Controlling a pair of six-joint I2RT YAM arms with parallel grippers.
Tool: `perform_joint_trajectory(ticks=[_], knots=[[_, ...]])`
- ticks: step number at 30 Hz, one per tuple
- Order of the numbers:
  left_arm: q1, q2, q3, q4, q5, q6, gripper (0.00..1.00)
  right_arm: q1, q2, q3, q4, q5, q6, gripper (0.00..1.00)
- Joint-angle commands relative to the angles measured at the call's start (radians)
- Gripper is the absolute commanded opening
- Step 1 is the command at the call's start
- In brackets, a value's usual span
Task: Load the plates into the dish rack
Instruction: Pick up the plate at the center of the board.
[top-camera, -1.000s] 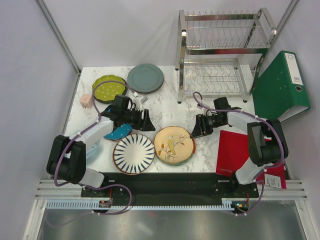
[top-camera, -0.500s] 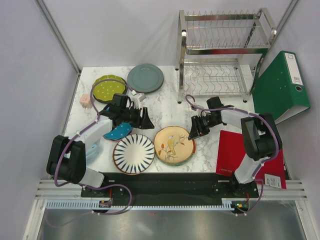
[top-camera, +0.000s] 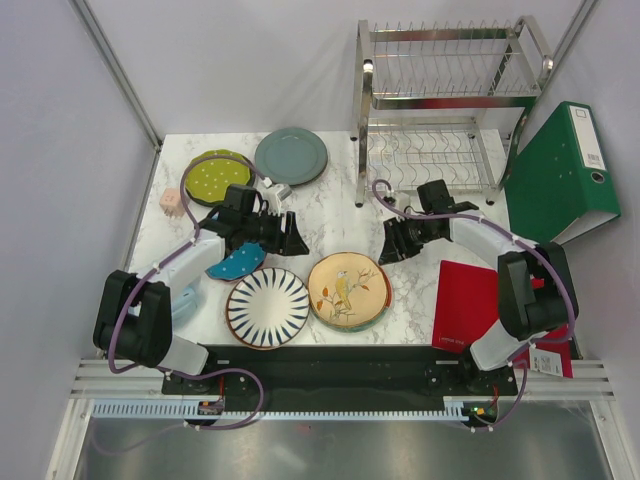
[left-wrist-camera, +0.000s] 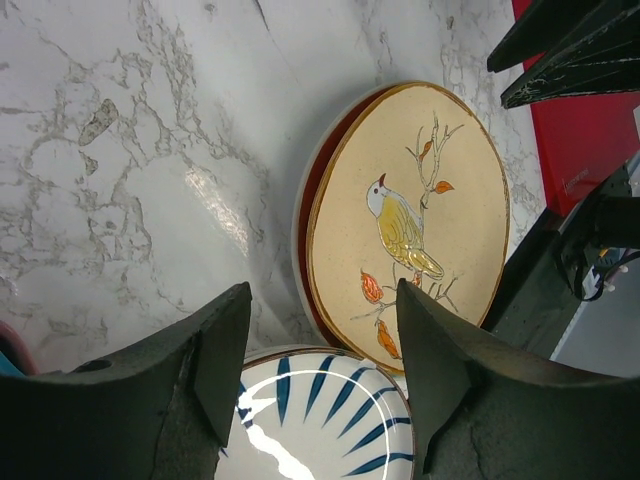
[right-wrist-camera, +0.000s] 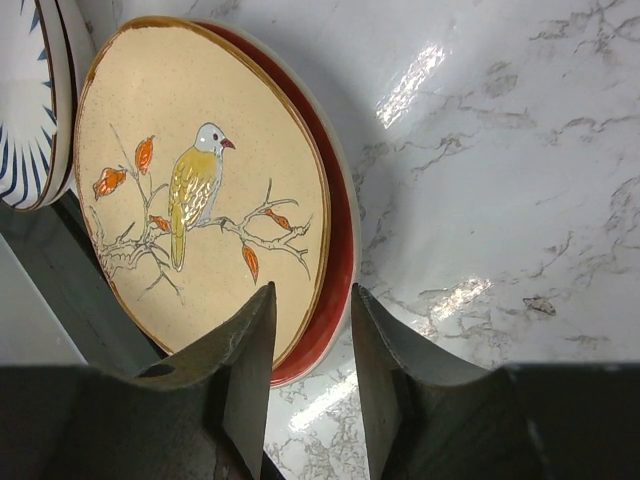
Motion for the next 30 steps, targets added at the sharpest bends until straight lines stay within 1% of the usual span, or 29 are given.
perform_joint_trajectory(ticks=[1, 8, 14, 20, 22, 26, 30], knots=[[0.006, 0.001, 0.044, 0.03, 0.001, 0.004, 0.67, 0.005, 0.003, 0.001, -0.036, -0.016, -0.023, 0.43], [0.006, -0.012, 0.033, 0.03, -0.002, 0.008, 0.68, 0.005, 0.044, -0.013, -0.064, -0.029, -0.053, 0.42], [0.006, -0.01, 0.032, 0.029, -0.004, 0.012, 0.68, 0.017, 0.1, 0.01, -0.116, -0.046, -0.091, 0.41], [0.009, -0.006, 0.027, 0.026, -0.01, 0.019, 0.68, 0.029, 0.107, 0.016, -0.124, -0.042, -0.102, 0.4], [0.01, -0.006, 0.026, 0.026, -0.011, 0.019, 0.68, 0.031, 0.1, 0.014, -0.122, -0.023, -0.103, 0.4], [0.012, -0.007, 0.024, 0.026, -0.011, 0.019, 0.68, 0.03, 0.023, 0.019, -0.102, 0.033, -0.112, 0.42], [0.012, -0.004, 0.026, 0.03, -0.008, 0.019, 0.68, 0.033, -0.006, 0.03, -0.125, 0.026, -0.111, 0.42]])
